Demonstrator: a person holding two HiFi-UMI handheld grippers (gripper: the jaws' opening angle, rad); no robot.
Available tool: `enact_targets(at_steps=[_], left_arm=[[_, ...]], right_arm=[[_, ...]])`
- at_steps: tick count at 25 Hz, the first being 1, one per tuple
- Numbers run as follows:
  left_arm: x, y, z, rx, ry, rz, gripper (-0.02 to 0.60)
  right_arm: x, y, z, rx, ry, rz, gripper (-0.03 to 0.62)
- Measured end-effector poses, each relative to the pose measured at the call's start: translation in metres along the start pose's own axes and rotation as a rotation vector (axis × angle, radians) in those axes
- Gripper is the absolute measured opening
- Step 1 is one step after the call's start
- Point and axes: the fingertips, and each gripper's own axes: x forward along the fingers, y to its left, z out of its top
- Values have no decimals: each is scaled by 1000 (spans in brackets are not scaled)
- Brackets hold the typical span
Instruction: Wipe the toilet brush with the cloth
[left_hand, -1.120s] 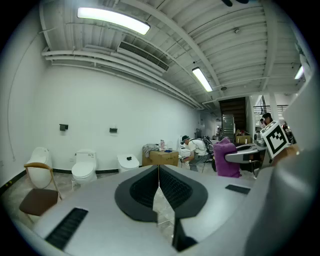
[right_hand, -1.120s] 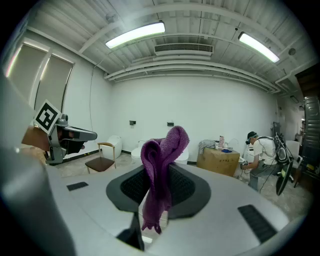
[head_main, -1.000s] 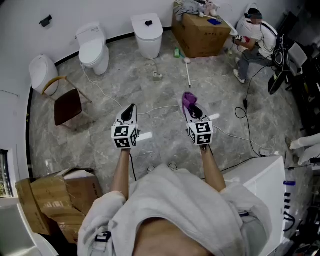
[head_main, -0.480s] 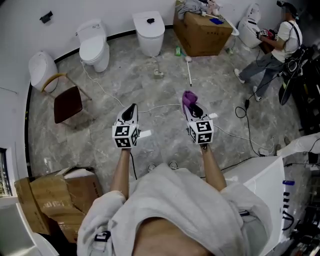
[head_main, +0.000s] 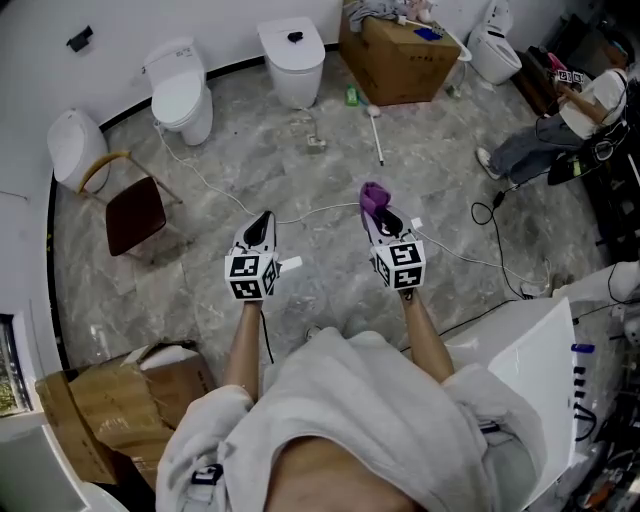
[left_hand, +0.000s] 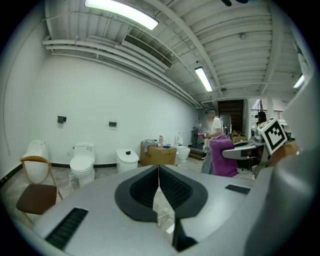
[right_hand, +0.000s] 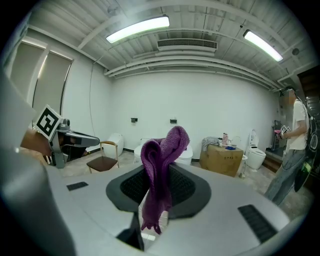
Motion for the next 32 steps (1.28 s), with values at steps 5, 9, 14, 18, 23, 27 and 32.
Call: enact_targets(at_steps=[5,9,14,18,23,27,32], left_arm=[[7,11,-4,-5,9,-20,21],[23,17,-4,-6,9,-23,21],[52,26,-1,-5,19,-12,23],[86,40,9,-4,34,13,22],[146,55,35,7,41,43,21],[203,62,60,5,34,58,21],[273,62,84,8,23,58,21]], right_arm=[[9,11,-5,-3,14,-12,107],[23,4,-4,-5,9,-18,107],[53,-17,1,-2,2,-18,107],[91,-42,8,-10,10,-23,107],[146,-81,25,-10,14,5,107],[194,-119,42,-4,10,42,109],[246,-163,61,-2,3,77,107]])
